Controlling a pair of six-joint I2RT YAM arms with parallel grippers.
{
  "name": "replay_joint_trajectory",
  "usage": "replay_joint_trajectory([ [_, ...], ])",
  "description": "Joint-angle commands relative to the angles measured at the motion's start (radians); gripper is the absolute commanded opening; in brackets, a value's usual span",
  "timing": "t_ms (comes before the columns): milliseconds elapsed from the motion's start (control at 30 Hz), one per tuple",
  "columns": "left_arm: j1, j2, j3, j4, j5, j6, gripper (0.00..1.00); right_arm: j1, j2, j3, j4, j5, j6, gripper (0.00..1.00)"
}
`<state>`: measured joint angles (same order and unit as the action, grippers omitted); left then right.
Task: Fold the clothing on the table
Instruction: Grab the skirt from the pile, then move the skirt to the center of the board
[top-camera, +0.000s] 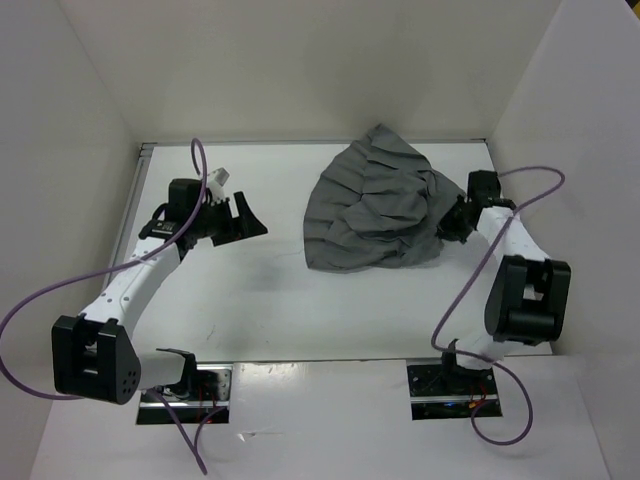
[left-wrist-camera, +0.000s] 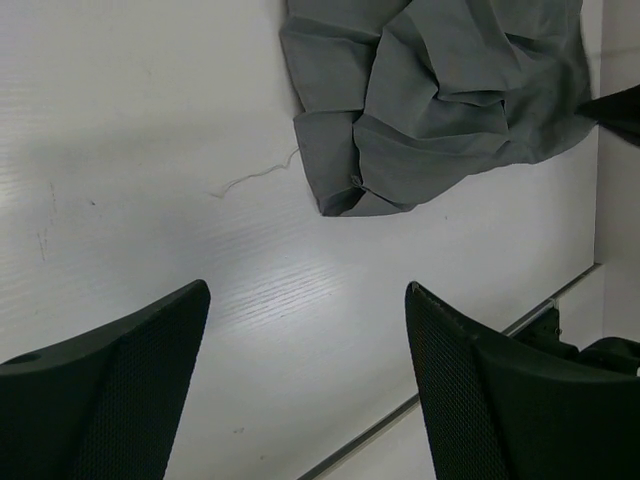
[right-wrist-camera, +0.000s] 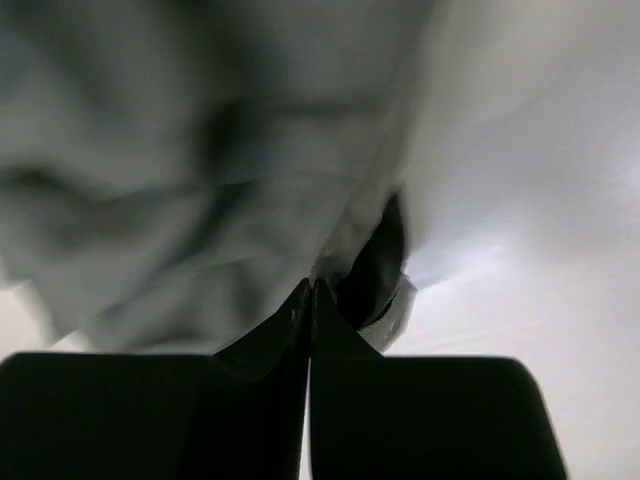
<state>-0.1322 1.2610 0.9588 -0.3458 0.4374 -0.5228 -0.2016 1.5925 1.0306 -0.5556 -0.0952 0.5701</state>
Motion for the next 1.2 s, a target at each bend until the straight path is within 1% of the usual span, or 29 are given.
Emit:
replay_joint_trajectory([
  [0, 0.011, -0.018, 0.015, 0.024, -0.005, 0.049, 0.86, 0.114, -0.247, 0.19, 0.07, -0.107, -0.081, 0.0],
  [33, 0.011, -0.018, 0.029, 0.013, -0.014, 0.059, 0.86, 0.132, -0.35, 0.23, 0.051, -0.107, -0.099, 0.0],
  [67, 0.011, -0.009, 0.04, 0.013, -0.014, 0.06, 0.86, 0.146, -0.392, 0.308, 0.039, -0.107, -0.111, 0.0],
  [133, 0.02, -0.009, 0.049, 0.004, -0.014, 0.06, 0.86, 0.156, -0.475, 0.382, -0.016, -0.107, -0.145, 0.0],
  [167, 0.02, -0.009, 0.058, 0.004, -0.014, 0.06, 0.86, 0.156, -0.491, 0.435, -0.036, -0.129, -0.157, 0.0],
  [200, 0.02, 0.001, 0.058, 0.004, -0.014, 0.06, 0.86, 0.156, -0.506, 0.453, -0.052, -0.156, -0.168, 0.0],
  [267, 0.02, 0.001, 0.067, 0.004, 0.006, 0.06, 0.86, 0.156, -0.564, 0.462, -0.052, -0.233, -0.19, 0.0],
  [300, 0.02, 0.011, 0.077, 0.004, 0.006, 0.069, 0.86, 0.156, -0.586, 0.462, -0.041, -0.304, -0.19, 0.0],
  [400, 0.02, 0.011, 0.086, -0.019, 0.015, 0.069, 0.86, 0.165, -0.66, 0.5, -0.032, -0.386, -0.213, 0.0],
  [500, 0.02, -0.001, 0.086, -0.028, 0.015, 0.069, 0.86, 0.165, -0.729, 0.522, -0.032, -0.42, -0.237, 0.0],
  [600, 0.029, -0.014, 0.086, -0.028, 0.015, 0.069, 0.86, 0.165, -0.752, 0.533, -0.02, -0.442, -0.225, 0.0],
  [633, 0.029, -0.026, 0.086, -0.028, 0.015, 0.06, 0.86, 0.165, -0.752, 0.514, -0.004, -0.474, -0.216, 0.0],
  [733, 0.029, -0.052, 0.063, -0.018, 0.015, 0.035, 0.86, 0.165, -0.701, 0.47, 0.068, -0.511, -0.182, 0.0],
  [800, 0.029, -0.052, 0.049, -0.018, 0.015, 0.024, 0.86, 0.165, -0.634, 0.447, 0.121, -0.511, -0.167, 0.0],
  [867, 0.029, -0.061, 0.038, -0.018, 0.015, 0.015, 0.86, 0.194, -0.576, 0.415, 0.154, -0.476, -0.156, 0.0],
  [933, 0.029, -0.061, 0.026, -0.018, 0.015, 0.006, 0.86, 0.221, -0.452, 0.414, 0.164, -0.433, -0.156, 0.0],
  [967, 0.029, -0.071, 0.015, -0.018, 0.006, 0.006, 0.86, 0.24, -0.398, 0.427, 0.148, -0.351, -0.156, 0.0],
  [1000, 0.029, -0.071, 0.006, -0.018, 0.006, 0.006, 0.86, 0.26, -0.337, 0.445, 0.113, -0.321, -0.156, 0.0],
  [1033, 0.029, -0.071, 0.006, -0.018, 0.006, -0.003, 0.86, 0.271, -0.209, 0.486, 0.1, -0.321, -0.174, 0.01],
  [1067, 0.029, -0.071, 0.006, -0.027, -0.003, -0.003, 0.86, 0.271, -0.144, 0.512, 0.086, -0.269, -0.174, 0.03],
  [1100, 0.029, -0.071, 0.006, -0.027, -0.003, -0.003, 0.86, 0.271, -0.082, 0.543, 0.076, -0.252, -0.174, 0.03],
  [1133, 0.029, -0.071, 0.006, -0.027, -0.003, -0.003, 0.86, 0.271, 0.034, 0.622, 0.053, -0.238, -0.174, 0.03],
  [1167, 0.029, -0.071, 0.006, -0.016, -0.003, -0.003, 0.86, 0.271, 0.085, 0.667, 0.04, -0.212, -0.174, 0.12],
])
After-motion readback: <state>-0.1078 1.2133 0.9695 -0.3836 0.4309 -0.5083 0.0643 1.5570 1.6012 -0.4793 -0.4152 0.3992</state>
